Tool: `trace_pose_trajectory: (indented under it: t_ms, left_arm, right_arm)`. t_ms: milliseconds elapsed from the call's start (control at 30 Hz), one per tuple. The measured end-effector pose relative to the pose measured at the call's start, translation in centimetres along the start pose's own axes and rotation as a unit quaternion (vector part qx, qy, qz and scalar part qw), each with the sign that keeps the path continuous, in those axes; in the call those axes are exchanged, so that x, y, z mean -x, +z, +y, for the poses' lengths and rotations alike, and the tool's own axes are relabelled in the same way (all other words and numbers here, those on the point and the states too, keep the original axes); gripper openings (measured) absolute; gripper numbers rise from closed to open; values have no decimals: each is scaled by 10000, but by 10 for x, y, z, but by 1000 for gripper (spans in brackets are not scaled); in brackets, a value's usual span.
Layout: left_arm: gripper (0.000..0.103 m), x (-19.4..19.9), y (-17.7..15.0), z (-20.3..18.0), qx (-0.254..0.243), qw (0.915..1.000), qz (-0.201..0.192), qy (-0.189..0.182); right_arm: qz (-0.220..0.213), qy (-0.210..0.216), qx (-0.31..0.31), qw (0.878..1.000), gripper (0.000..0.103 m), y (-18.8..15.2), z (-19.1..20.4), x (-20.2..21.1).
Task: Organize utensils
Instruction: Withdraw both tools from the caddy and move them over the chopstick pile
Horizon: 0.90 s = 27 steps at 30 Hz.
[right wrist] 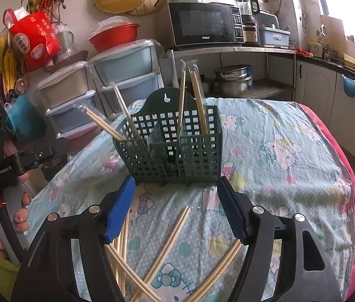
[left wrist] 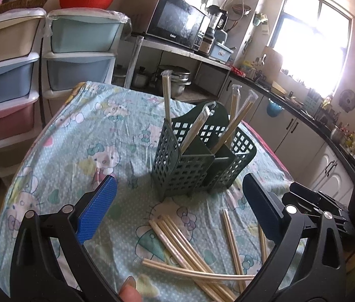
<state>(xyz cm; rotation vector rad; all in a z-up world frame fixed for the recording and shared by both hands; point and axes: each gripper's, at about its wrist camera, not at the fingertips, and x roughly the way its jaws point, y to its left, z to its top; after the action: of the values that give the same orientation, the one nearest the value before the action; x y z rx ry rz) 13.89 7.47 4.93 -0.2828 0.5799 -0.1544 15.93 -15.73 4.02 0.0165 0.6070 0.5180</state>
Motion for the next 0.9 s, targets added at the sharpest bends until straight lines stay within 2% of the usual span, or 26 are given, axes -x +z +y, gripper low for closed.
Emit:
trace_pose_trajectory:
  t_ms: [300,533,733,833,900]
  left_arm:
    - [92,-10,-18,6,8,9994,357,22]
    - [89,-25,-31,14,136,9974,713,-30]
    - [76,-39,-45,20,250,9942,1043,-76]
    - [64,-47,-52,24,335,9921,1201,-165]
    - [53,-51,-54,25,354,9910,1273,-197]
  right_arm:
    - [246,48,25,9997,65,-13,2,-11]
    - [611,29,-61,9981,65,-26,-1,-27]
    - [867,23,-134,9961,65,-36,-4,-40]
    - [933,32,-145,9955,65,-38,-4,-45]
    - [960,30,-150,9953,65,-38,-5,-47]
